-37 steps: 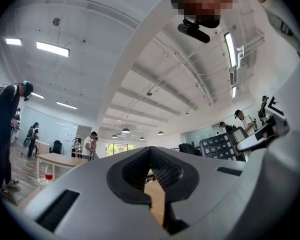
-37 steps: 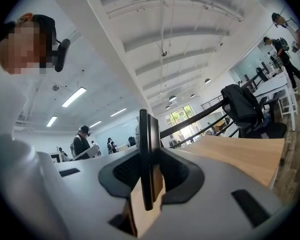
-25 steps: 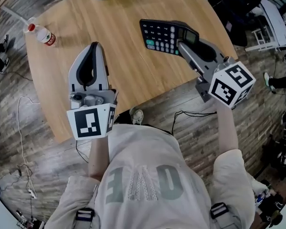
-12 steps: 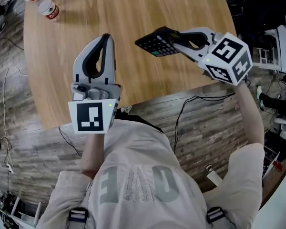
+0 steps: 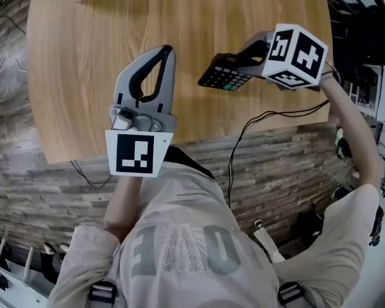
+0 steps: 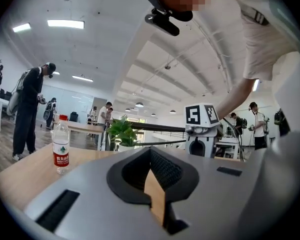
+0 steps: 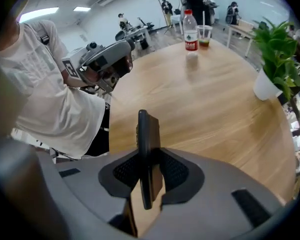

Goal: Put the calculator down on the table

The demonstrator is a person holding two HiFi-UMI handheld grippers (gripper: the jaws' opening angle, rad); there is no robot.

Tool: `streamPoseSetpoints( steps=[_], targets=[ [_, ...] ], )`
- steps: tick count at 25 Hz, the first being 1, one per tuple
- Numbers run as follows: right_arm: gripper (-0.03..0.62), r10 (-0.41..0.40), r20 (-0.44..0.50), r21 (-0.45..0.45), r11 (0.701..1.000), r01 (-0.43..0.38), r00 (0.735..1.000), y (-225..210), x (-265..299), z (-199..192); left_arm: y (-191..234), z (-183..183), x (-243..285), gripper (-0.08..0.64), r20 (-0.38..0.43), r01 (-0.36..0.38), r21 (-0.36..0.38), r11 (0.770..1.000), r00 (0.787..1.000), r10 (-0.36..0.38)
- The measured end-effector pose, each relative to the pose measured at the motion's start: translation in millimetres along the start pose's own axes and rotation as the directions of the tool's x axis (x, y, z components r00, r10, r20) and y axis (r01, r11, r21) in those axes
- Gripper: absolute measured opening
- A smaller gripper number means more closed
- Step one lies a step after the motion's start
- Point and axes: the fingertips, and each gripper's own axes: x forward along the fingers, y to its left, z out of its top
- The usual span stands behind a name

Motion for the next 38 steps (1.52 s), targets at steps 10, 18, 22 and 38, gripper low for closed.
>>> streamPoseSetpoints(
  steps=[10,18,22,38],
  targets=[
    [0.101,0.228,-0.138,-0.034,0.971,-0.235,0.964,-14,60,-1,24,-28,-1,0.008,-0.058,-0.050,-0.019,0.999,0.997,0.049],
    [0.101,0.227,-0.174,-0.075,0.967,-0.243,0.958,-31,76,6,28,-39,0,0.008,-0.089,-0.052,-0.001,0.999,0.995,0.052],
    [0.103,0.230,-0.172,-0.071,0.967,-0.245,0.958,-34,82,7,30,-41,0,0.008,-0.091,-0.050,0.003,0.999,0.995,0.050],
    [0.145,0.180,-0.153,-0.059,0.980,-0.191,0.972,-47,89,3,21,-50,4,0.008,-0.112,0.010,0.010,1.000,0.994,-0.008]
  ],
)
